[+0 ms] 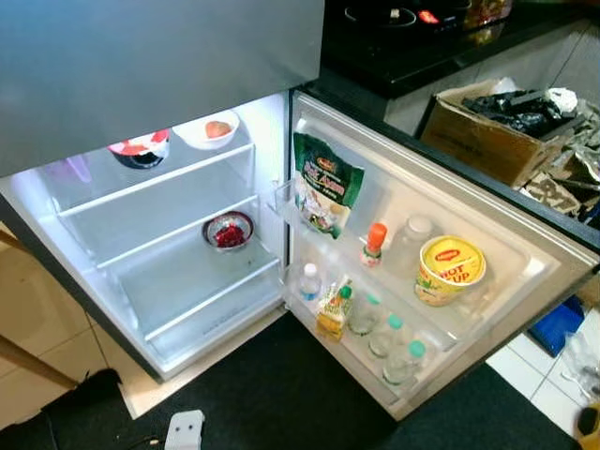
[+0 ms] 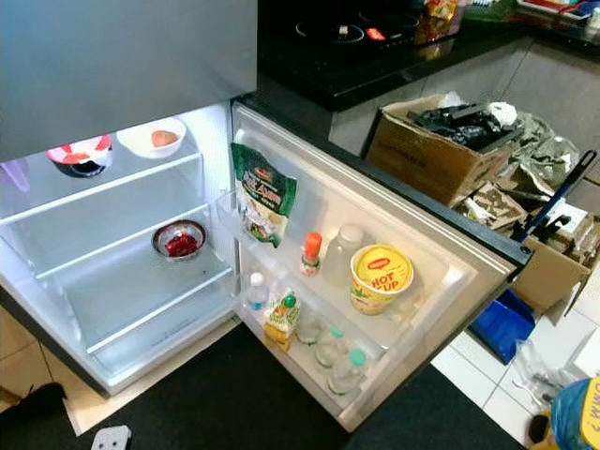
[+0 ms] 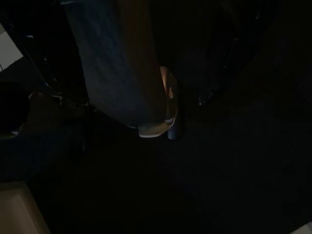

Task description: Restocking fridge

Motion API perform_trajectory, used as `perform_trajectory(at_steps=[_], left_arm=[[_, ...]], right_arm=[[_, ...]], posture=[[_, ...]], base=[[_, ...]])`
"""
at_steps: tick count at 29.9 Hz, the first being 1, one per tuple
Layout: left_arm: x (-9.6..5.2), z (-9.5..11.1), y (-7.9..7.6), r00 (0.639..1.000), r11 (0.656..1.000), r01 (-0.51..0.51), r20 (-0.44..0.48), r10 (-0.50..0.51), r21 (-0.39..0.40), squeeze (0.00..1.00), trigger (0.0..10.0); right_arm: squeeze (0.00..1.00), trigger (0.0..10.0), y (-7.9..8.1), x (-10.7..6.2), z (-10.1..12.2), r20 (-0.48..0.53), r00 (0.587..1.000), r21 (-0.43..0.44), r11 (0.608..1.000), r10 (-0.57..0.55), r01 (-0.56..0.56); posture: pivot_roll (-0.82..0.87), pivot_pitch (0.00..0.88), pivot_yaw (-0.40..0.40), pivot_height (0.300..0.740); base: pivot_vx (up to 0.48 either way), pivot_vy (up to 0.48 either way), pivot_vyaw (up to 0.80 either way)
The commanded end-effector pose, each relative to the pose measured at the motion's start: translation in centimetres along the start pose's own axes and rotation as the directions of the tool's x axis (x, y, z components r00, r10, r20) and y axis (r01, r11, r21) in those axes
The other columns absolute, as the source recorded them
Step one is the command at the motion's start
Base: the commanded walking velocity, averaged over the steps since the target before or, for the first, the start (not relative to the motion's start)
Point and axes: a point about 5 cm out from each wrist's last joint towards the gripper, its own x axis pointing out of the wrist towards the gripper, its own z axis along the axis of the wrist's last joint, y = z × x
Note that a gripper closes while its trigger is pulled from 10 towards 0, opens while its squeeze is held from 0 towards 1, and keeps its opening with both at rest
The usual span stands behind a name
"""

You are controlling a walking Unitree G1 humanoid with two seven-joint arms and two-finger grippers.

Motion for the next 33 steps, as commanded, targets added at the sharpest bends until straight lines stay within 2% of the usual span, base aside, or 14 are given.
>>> perform_trajectory(at_steps=[1,10,33], left_arm=[[0.04,-1.20,-0.96,0.998,1.000,0.027,-0.049,-0.027,0.005,0.00,10.0],[0.36,-0.68,-1.73,0.998,0.999,0.053,-0.040,-0.052,0.011,0.00,10.0],[0.23,-0.92,-1.46,0.998,0.999,0.050,-0.047,-0.049,0.007,0.00,10.0]], right_arm=[[0.00,10.0,-0.19,-0.08,-0.37,-0.009,1.000,0.007,1.000,-0.011,0.011],[0.00,10.0,-0.23,-0.02,-0.05,-0.005,1.000,-0.006,1.000,-0.012,0.012],[0.00,10.0,0.15,-0.06,-0.63,-0.019,1.000,-0.021,1.000,-0.001,0.001]], posture=[[-0.15,0.097,-0.060,0.740],[-0.15,0.093,-0.060,0.740],[-0.16,0.100,-0.049,0.740]], base=[[0.000,-0.368,0.00],[0.000,-0.395,0.00],[0.000,-0.428,0.00]])
